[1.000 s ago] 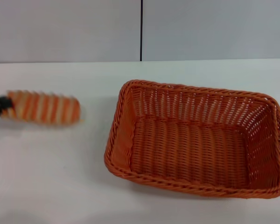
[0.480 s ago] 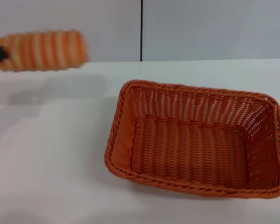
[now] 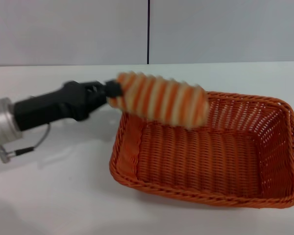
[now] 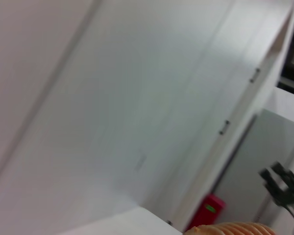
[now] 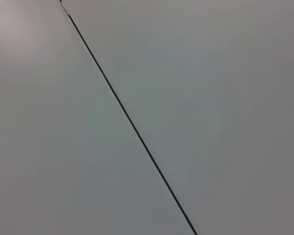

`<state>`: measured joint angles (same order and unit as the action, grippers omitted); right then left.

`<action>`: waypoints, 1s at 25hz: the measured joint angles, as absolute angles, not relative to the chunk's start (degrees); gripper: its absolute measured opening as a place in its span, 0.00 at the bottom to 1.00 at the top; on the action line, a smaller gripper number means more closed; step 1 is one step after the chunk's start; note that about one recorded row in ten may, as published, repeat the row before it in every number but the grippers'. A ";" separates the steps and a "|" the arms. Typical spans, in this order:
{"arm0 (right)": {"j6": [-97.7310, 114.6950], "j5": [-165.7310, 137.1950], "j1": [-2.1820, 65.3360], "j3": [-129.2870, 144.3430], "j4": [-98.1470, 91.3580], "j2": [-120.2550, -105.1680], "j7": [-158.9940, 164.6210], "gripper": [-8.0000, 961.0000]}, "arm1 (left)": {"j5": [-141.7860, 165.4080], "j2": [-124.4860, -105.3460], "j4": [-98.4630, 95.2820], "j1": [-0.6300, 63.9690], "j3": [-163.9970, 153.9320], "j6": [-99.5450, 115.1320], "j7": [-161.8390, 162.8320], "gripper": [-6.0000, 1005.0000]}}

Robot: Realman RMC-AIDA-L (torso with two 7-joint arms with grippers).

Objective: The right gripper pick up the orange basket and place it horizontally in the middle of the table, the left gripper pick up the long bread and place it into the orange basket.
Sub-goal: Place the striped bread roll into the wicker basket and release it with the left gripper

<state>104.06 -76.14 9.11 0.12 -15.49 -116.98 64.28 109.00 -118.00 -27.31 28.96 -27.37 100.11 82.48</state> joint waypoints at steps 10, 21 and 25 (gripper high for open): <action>103.12 -76.22 10.09 0.81 -15.46 -116.97 64.13 0.58 | 108.79 -118.55 -20.40 32.57 -33.14 96.25 78.47 0.12; 102.02 -77.44 11.12 0.89 -15.47 -116.99 64.13 0.57 | 108.36 -118.53 -20.36 32.89 -33.20 96.38 78.16 0.34; 102.02 -77.45 11.25 0.93 -15.47 -117.11 64.12 0.57 | 106.66 -118.34 -20.76 32.20 -33.16 96.58 77.74 0.49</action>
<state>102.02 -77.45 11.24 0.93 -15.47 -117.11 64.12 106.66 -118.34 -20.76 32.20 -33.16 96.58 77.74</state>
